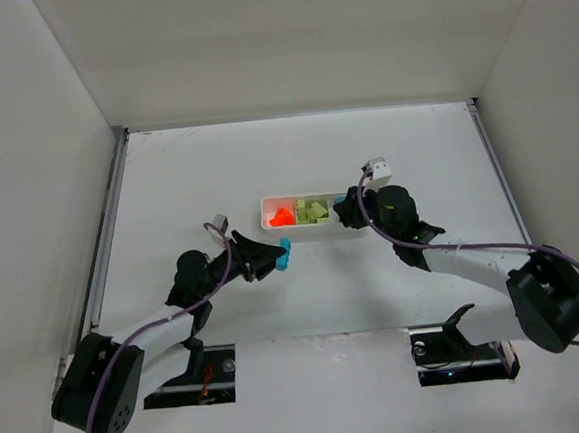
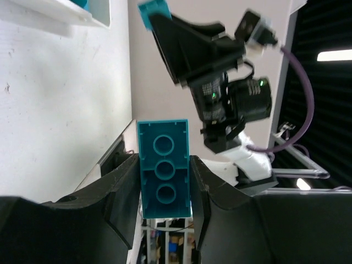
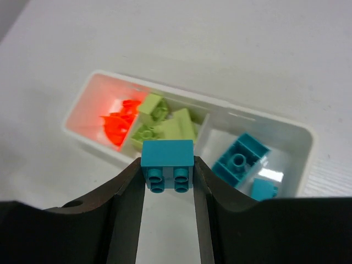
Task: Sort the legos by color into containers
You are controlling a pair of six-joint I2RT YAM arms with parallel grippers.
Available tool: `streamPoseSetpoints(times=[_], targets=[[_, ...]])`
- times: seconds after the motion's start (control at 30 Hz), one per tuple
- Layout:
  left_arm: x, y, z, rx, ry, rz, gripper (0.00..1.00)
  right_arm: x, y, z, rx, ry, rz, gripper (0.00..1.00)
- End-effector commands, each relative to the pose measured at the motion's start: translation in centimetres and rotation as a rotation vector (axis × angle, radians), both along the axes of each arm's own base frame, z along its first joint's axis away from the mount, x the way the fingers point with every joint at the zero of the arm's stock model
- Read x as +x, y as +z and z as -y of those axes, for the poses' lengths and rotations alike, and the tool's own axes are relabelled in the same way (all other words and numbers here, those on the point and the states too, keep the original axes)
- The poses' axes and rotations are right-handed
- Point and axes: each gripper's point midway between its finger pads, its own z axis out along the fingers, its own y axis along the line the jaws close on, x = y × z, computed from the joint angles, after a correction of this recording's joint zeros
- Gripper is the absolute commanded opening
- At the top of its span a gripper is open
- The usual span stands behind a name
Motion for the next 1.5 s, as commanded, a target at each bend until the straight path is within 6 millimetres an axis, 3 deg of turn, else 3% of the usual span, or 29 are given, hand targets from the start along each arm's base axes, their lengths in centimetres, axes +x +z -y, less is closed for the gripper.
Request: streamPoseSetpoints(times=[0.0,0.27,0.5,0.67,0.9,1.1,1.27,1.37,1.47], targets=[[0.9,2.4,1.6,0.017,-0.01,0.156,0.12,2.6,-0.2,1.0,-0.021,-0.124,-0.032,0.36],[0.9,1.2,4.1,0.061,-0.058,0.163,0.12,4.9,-1.6,-0.4,-0.044,-0.132,-0.054,0.37],[1.1,0.3,4.5,0.084,-0.062,0.151,0.13,6.8,-3.3,0.1,-0.102,-0.184,-0.076,0.38],[1.3,0.0,4.7,0.091,-0.069,0.147,0.13,7.1,-3.8,0.7,-0.123,-0.215,-0.082,0.4],[1.4,-0.1,4.8,0.095,-0.069,0.147,0.13,7.2,-4.5,1.1,-0.133,-0.223,-0.09,0.6],[1.5,-0.1,4.9,0.098,-0.065,0.143,0.13,6.4,-3.1,1.5,-0.104,-0.229,-0.072,0.59],[2.3,0.7,6.0,0.106,-0.073,0.152,0.13,5.1,0.5,3.3,-0.039,-0.285,-0.001,0.58],[3.2,1.5,7.5,0.131,-0.079,0.19,0.13,4.1,2.8,6.0,0.045,-0.38,0.035,0.48],[4.5,2.1,9.5,0.183,-0.076,0.234,0.13,3.0,2.9,8.7,0.096,-0.475,0.023,0.3]])
